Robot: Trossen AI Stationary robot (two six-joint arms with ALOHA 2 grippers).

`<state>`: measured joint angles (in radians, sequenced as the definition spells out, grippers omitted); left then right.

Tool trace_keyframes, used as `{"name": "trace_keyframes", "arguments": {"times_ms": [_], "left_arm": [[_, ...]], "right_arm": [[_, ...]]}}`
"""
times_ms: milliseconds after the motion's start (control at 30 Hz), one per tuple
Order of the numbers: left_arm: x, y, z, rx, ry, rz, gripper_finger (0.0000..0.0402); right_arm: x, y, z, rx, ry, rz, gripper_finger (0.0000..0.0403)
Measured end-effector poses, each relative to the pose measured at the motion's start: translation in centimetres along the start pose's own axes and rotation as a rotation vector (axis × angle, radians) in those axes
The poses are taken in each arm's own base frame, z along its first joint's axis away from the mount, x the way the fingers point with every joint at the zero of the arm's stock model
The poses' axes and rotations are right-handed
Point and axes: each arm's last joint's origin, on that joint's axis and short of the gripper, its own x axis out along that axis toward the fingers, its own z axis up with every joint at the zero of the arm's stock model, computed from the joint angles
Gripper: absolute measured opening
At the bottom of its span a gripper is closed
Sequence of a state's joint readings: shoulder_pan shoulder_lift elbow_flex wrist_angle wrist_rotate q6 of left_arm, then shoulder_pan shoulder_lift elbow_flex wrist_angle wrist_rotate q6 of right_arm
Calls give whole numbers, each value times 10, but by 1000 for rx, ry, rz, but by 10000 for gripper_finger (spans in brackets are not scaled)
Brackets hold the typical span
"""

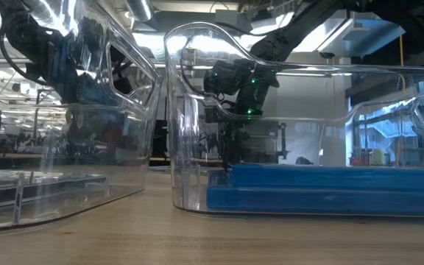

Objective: Pick & place jewel cases by type
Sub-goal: Put the bottom black CD case into the left transparent bin

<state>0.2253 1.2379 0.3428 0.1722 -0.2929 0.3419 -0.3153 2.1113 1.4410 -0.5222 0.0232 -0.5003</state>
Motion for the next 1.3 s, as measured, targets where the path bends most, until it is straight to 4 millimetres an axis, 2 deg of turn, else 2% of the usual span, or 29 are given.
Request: {"name": "trace_keyframes", "arguments": {"times_ms": [300,600,800,1133,1300], "left_arm": [[18,-10,-9,-55,68,-37,155],[37,-15,-10,-100,32,-25,155],[40,-12,-13,-204,46,-29,155],[40,-11,-13,-139,47,-31,155],[40,-11,-14,-240,52,-32,155]], "right_arm": [[1,-1,1,0,-15,-6,163],[1,0,1,2,-24,13,163],[1,2,2,-2,-37,44,163],[1,5,3,-10,-36,55,163],[0,10,5,-22,-33,62,163]]}}
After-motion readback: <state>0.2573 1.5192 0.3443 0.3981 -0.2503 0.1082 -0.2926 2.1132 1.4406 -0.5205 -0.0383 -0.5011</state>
